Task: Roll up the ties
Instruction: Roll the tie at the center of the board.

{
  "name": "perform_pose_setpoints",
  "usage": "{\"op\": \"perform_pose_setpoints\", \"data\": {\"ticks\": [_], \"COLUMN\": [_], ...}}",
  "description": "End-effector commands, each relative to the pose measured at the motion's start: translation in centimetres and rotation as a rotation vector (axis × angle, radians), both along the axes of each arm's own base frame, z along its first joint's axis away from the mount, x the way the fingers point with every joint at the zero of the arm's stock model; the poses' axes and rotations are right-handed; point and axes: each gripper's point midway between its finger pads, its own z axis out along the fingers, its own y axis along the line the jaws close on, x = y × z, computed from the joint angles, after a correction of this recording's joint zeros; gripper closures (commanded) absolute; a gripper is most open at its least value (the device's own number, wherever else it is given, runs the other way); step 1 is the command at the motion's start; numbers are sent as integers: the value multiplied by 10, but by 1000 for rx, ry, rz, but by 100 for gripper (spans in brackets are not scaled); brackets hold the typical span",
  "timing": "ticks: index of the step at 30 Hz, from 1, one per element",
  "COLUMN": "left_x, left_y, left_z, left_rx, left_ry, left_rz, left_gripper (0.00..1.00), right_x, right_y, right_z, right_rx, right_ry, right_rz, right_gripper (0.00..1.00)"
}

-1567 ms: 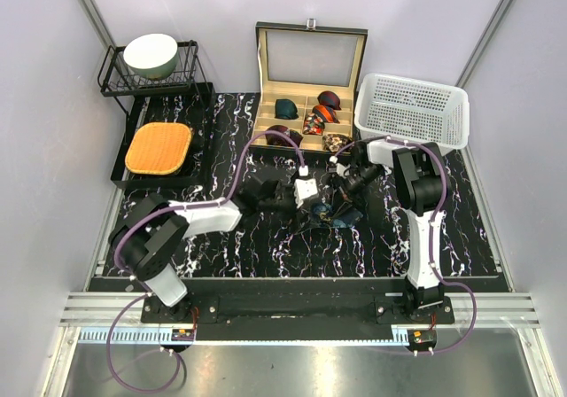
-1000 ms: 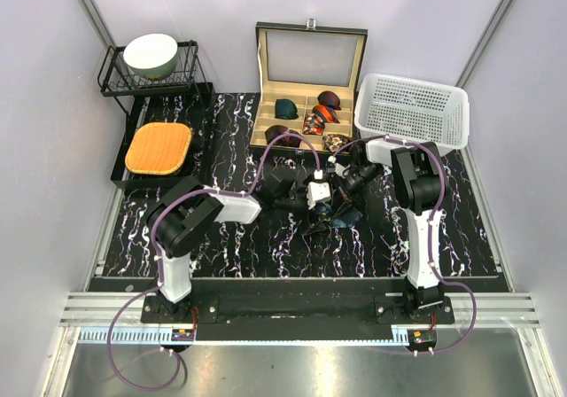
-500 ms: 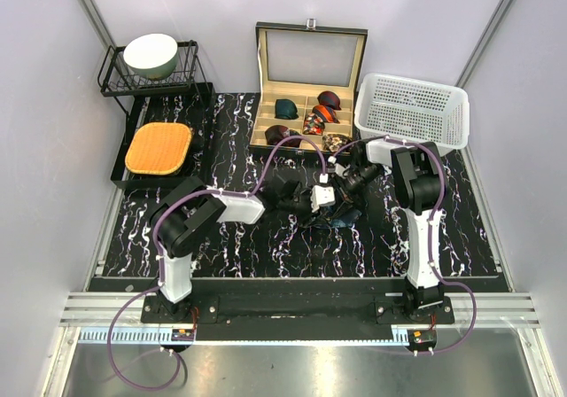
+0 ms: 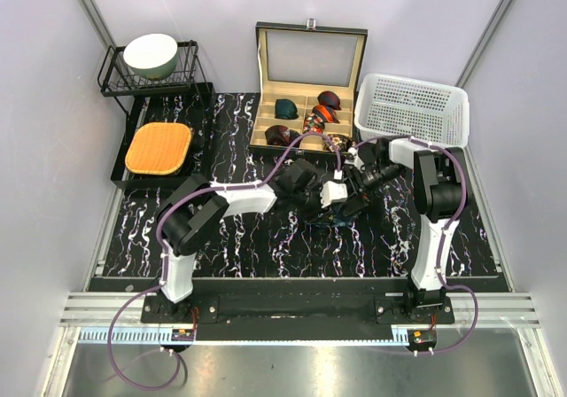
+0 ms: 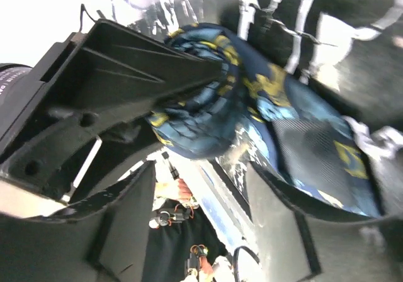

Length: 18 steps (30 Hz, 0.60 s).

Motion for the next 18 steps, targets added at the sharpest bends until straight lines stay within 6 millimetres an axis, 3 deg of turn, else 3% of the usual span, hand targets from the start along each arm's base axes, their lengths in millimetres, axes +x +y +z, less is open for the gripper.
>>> {"op": "perform_pose_setpoints", "data": {"ticks": [1,3,7,8,10,11,14,18], "left_x": [-27,-26,-29,-31,-34,-36,-40,-26], "left_y": [46,43,42,40,40,39,33,9], "left_z": [-65,-64,-64,-62,-63,-60,-55,-31], "left_rx": [282,280,278,267,257,238,152,-25], "left_ry": [174,176,194,199,212,228,225,134], "left_rz": [67,71,56,47,35,23,-14,-61], "left_gripper": [89,89,83,80,69,66,52,43], "right_x": [1,-2,-3,-1,3,5,6,5], "right_y": [21,25,16,14,8,6,2,-3], "right_z": [10,5,-24,-28,-38,-41,-49,-62], "right_rx": [80,80,-22,-42,-96,-114,-150,-191], "right_ry": [-60,-58,-72,-78,-95,-100,-90,-58], "right_rz": [10,24,57,61,66,67,69,80], "right_gripper": [40,44,64,78,89,100,100,100]}}
